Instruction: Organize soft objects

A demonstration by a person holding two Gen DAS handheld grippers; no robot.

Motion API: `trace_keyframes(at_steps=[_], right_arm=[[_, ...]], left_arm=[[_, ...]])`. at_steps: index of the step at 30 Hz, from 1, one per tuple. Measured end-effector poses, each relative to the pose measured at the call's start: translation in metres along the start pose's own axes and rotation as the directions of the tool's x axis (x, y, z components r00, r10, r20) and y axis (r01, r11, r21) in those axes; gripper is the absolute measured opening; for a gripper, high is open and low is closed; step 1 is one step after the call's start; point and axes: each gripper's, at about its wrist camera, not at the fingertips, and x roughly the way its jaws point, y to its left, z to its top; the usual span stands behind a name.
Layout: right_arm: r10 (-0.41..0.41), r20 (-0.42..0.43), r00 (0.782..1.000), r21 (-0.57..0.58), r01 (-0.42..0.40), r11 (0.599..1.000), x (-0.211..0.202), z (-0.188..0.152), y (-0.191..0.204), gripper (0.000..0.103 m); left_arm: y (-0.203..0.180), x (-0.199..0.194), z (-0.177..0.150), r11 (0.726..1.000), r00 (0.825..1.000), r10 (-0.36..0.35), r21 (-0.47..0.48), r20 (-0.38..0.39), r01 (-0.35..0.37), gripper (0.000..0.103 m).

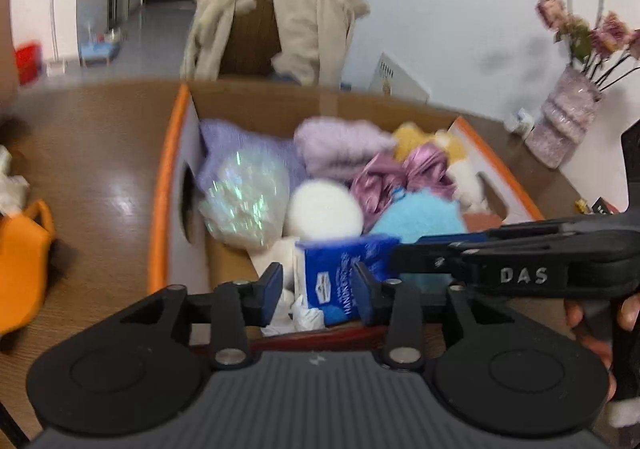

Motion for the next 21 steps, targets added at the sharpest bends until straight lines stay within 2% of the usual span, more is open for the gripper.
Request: trace_keyframes(at_steps=[3, 5, 9, 13, 16, 17, 18, 19, 20, 21], right_arm=[[0.011, 0.079, 0.997, -0.021, -0.009, 1.0, -0.043, 0.003, 0.006, 0.034], [-0.017, 0.136, 0.991, -0.045, 0.024, 0.999, -0.073, 0.005, 0.008, 0.048], [-0.074, 0.229, 0.971, -0.063, 0.091, 0.994, -0.134, 0.0, 0.003, 0.057], [-0.145, 0.289, 0.946, -0.042, 0.164, 0.986, -0.181, -0.017, -0.011, 0.067], [-0.16, 0.336, 0.928, -0.029, 0.18, 0.983, -0.199, -0.033, -0.016, 0.073], [-0.16, 0.358, 0.92, -0.034, 0.184, 0.982, -0.206, -0.04, -0.017, 0.074], [-0.161, 0.38, 0.911, -0.039, 0.189, 0.981, -0.211, -0.045, -0.016, 0.076], [-0.163, 0.404, 0.9, -0.047, 0.199, 0.979, -0.214, -0.051, -0.014, 0.082], [-0.17, 0.433, 0.885, -0.057, 0.216, 0.975, -0.218, -0.058, -0.01, 0.088], [-0.18, 0.465, 0.867, -0.067, 0.237, 0.969, -0.222, -0.065, -0.008, 0.089]], left_arm=[[-0.006, -0.042, 0.004, 0.999, 0.997, 0.026, 0.019, 0.066, -0.027, 0.042], [-0.011, -0.069, 0.006, 0.998, 0.992, 0.055, 0.028, 0.116, -0.058, 0.046], [-0.021, -0.115, 0.001, 0.993, 0.979, 0.104, 0.042, 0.174, -0.113, 0.047], [-0.03, -0.143, -0.008, 0.987, 0.964, 0.146, 0.038, 0.22, -0.159, 0.049], [-0.039, -0.153, -0.014, 0.984, 0.954, 0.164, 0.029, 0.252, -0.177, 0.052], [-0.043, -0.158, -0.017, 0.982, 0.946, 0.171, 0.03, 0.277, -0.187, 0.054], [-0.047, -0.163, -0.022, 0.98, 0.934, 0.18, 0.028, 0.308, -0.198, 0.061], [-0.049, -0.168, -0.027, 0.977, 0.921, 0.188, 0.028, 0.341, -0.21, 0.064], [-0.052, -0.171, -0.031, 0.975, 0.909, 0.196, 0.024, 0.368, -0.22, 0.064], [-0.054, -0.175, -0.036, 0.974, 0.898, 0.201, 0.02, 0.392, -0.227, 0.065]])
